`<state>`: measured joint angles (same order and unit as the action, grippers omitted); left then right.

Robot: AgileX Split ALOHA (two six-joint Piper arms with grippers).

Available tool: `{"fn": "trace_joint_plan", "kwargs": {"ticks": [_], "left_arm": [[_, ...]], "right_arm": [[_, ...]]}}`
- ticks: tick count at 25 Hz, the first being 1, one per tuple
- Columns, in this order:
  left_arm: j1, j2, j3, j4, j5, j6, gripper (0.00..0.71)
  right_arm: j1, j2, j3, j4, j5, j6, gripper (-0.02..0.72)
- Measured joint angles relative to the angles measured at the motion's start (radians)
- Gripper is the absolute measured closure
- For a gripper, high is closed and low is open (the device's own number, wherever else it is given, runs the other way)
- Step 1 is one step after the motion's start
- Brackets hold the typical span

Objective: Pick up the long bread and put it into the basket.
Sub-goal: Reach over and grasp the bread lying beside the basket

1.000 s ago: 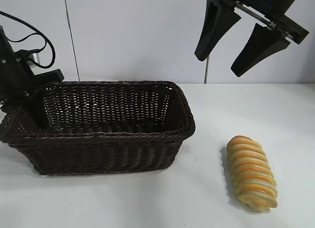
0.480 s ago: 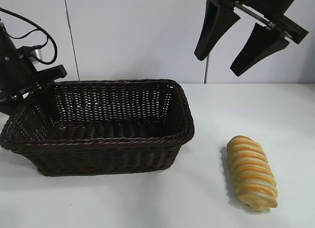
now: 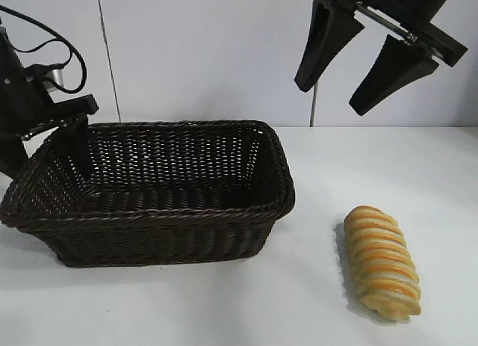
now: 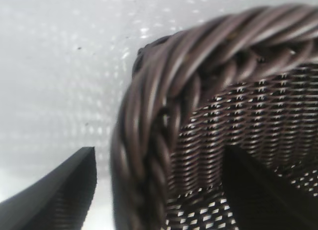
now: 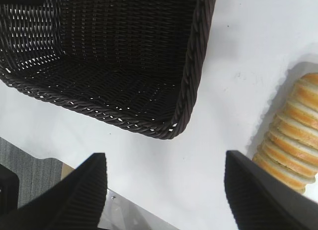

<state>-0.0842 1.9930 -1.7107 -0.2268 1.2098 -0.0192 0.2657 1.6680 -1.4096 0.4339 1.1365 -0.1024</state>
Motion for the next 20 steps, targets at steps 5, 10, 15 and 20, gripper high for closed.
{"fn": "trace_joint_plan", "kwargs": {"ticks": [5,10,15,20], "left_arm": [[0.000,-0.126,-0.056,0.026,0.017,-0.055,0.191],[0.001,-0.196,-0.056,0.107,0.025,-0.106,0.191],[0.100,-0.279,-0.056,0.292,0.027,-0.157,0.191],[0.285,-0.347,-0.056,0.322,0.037,-0.171,0.192]], "right_arm": [[0.000,0.000,0.000,0.000,-0.002,0.000,0.242],[0.000,0.000,0.000,0.000,-0.003,0.000,0.242],[0.000,0.000,0.000,-0.002,-0.003,0.000,0.242],[0.000,0.000,0.000,-0.003,-0.003,0.000,0.242]]}}
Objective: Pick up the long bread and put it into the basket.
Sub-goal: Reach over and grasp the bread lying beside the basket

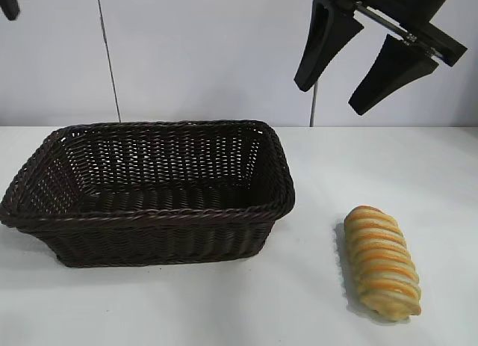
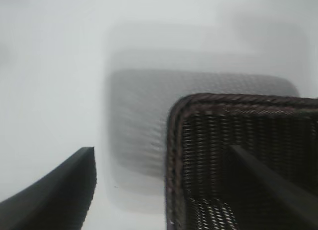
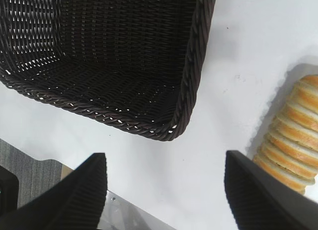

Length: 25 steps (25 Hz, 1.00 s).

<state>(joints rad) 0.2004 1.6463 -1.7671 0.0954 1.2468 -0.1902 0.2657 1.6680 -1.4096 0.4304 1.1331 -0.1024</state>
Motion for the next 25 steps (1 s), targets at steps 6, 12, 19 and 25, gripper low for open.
{"fn": "trace_joint_plan", "kwargs": {"ticks": [6,12,19,25], "left_arm": [[0.057,-0.198,0.000,-0.155,0.009,0.005,0.193],[0.057,-0.635,0.028,-0.269,0.013,0.113,0.194],[0.057,-1.224,0.287,-0.151,0.035,0.167,0.198],[0.057,-1.527,0.664,-0.134,0.044,0.170,0.198]], "right_arm": [[0.000,0.000,0.000,-0.017,-0.020,0.000,0.242],[0.000,0.000,0.000,-0.039,-0.019,0.000,0.242],[0.000,0.000,0.000,-0.053,-0.020,0.000,0.242],[0.000,0.000,0.000,-0.053,-0.025,0.000,0.242]]}}
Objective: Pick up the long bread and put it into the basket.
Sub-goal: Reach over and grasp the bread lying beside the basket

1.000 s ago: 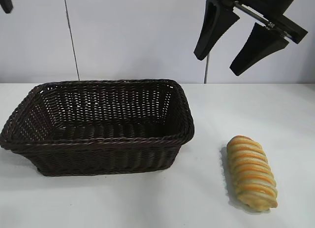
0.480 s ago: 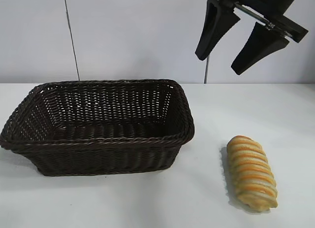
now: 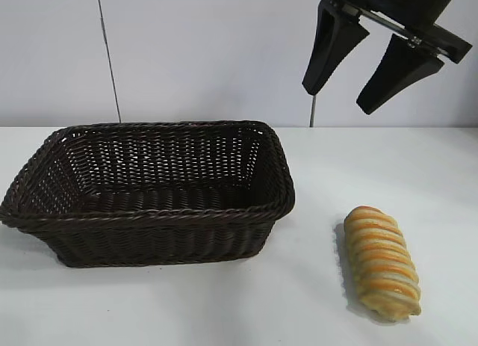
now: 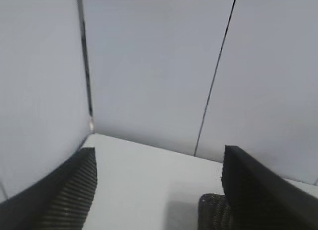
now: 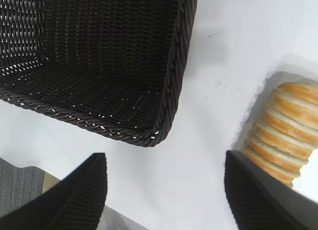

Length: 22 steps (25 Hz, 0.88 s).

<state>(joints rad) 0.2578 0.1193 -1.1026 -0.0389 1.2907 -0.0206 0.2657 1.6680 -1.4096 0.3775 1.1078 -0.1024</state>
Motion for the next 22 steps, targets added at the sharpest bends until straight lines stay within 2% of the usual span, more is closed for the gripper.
{"fn": "trace_joint_plan", "kwargs": {"ticks": [7,13,17,22], "left_arm": [[0.000,-0.124,0.346,0.065,0.000,-0.002,0.199],[0.000,-0.126,0.535,0.093,-0.004,-0.003,0.200],[-0.008,-0.135,0.565,0.107,-0.004,-0.016,0.200],[-0.098,-0.135,0.565,0.124,-0.004,-0.018,0.200]], "right_arm": [[0.000,0.000,0.000,0.000,0.000,0.000,0.242],[0.000,0.000,0.000,0.000,0.000,0.000,0.242],[0.000,0.000,0.000,-0.001,0.000,0.000,0.242],[0.000,0.000,0.000,-0.007,0.000,0.000,0.242]]}}
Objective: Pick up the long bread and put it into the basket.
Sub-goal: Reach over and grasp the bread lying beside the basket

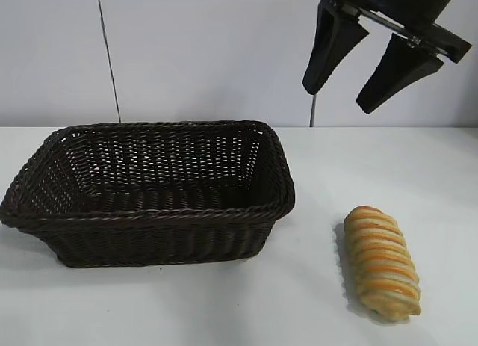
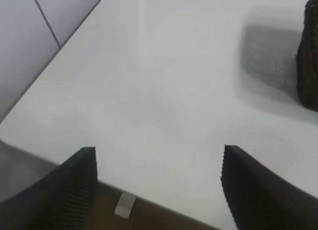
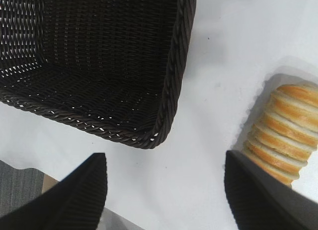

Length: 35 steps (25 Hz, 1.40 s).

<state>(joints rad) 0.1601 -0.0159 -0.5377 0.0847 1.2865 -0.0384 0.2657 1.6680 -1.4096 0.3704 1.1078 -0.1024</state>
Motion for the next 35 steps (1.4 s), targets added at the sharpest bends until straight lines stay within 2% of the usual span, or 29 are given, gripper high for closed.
{"fn": "trace_joint_plan", "kwargs": {"ticks": [3,7,9,12,14,15,22,31,35], "left_arm": [[-0.032,0.000,0.000,0.001,0.000,-0.001,0.200],[-0.035,0.000,0.000,0.014,0.000,-0.019,0.200],[-0.035,0.000,0.000,0.027,0.000,-0.034,0.200],[-0.035,0.000,0.000,0.034,0.000,-0.041,0.200],[-0.035,0.000,0.000,0.034,0.000,-0.043,0.200],[-0.035,0.000,0.000,0.034,0.000,-0.044,0.200],[-0.035,0.000,0.000,0.035,0.000,-0.045,0.200],[-0.035,0.000,0.000,0.035,0.000,-0.045,0.200],[-0.035,0.000,0.000,0.035,0.000,-0.045,0.200]], "right_arm": [[0.000,0.000,0.000,-0.012,0.009,0.000,0.242],[0.000,0.000,-0.009,-0.047,0.053,0.001,0.242],[0.000,0.000,-0.041,-0.112,0.099,0.024,0.242],[0.000,0.000,-0.073,-0.283,0.108,0.118,0.242],[0.000,0.000,-0.074,-0.370,0.114,0.181,0.242],[-0.001,0.001,-0.074,-0.385,0.116,0.192,0.242],[-0.001,0.071,-0.053,-0.397,0.119,0.245,0.242],[-0.001,0.272,0.019,-0.353,-0.007,0.314,0.242],[-0.001,0.319,0.063,-0.325,-0.055,0.321,0.242]]}}
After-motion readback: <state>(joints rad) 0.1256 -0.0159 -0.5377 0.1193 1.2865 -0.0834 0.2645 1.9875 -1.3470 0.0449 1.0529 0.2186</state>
